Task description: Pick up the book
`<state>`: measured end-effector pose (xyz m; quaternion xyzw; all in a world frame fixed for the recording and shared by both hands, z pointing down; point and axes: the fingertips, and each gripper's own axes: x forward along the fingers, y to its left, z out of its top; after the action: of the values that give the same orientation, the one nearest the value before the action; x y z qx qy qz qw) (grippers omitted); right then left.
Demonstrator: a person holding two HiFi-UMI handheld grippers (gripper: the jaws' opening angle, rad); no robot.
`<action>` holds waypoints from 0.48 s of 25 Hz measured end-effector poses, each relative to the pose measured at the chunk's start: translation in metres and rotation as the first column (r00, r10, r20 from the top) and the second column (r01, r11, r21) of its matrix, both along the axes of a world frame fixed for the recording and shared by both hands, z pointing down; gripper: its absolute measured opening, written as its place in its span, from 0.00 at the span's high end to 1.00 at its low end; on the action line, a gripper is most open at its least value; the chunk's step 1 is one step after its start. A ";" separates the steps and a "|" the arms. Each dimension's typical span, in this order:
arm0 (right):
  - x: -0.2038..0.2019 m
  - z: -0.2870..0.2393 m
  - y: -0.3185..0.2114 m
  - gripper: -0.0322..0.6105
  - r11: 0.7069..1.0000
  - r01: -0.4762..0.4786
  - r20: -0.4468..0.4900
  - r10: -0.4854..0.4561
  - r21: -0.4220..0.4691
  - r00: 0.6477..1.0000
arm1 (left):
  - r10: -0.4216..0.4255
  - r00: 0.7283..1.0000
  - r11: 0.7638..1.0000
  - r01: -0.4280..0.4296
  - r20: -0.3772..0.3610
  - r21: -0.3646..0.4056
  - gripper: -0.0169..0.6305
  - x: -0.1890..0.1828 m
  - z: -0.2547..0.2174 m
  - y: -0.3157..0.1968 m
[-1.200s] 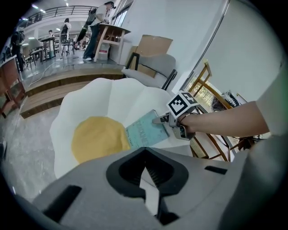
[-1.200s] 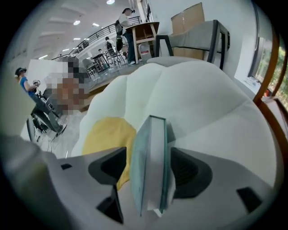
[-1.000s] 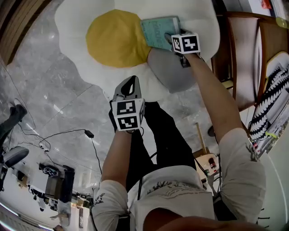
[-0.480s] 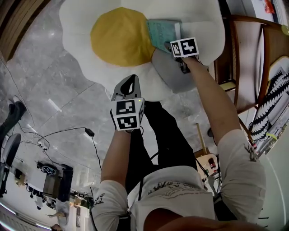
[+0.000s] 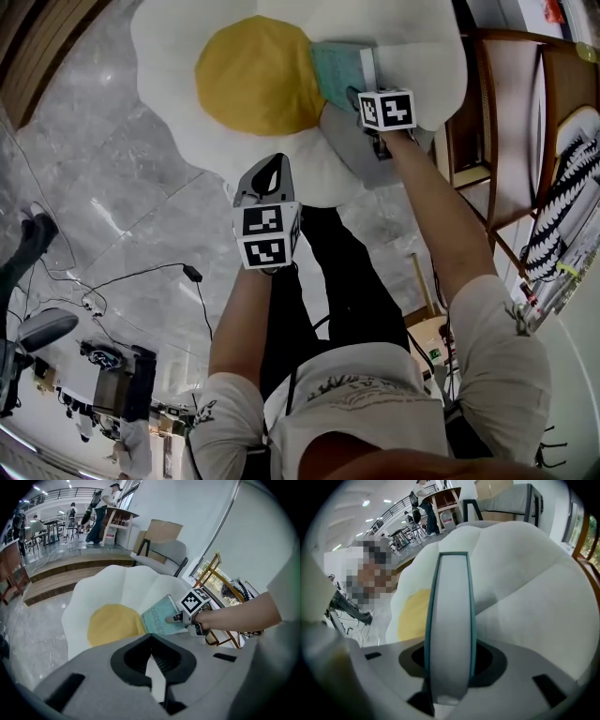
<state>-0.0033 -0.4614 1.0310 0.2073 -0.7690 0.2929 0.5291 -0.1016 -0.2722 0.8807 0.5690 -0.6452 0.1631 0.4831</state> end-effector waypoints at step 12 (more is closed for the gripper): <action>-0.021 -0.108 0.042 0.68 0.993 -0.114 0.198 0.106 0.029 0.974 | 0.023 0.999 0.997 -0.025 0.029 0.078 0.94 -0.014 -0.052 0.006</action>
<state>-0.0243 -0.4199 0.9226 0.2305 -0.8105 0.3252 0.4292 -0.1155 -0.2658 0.8288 0.5928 -0.6510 0.1517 0.4493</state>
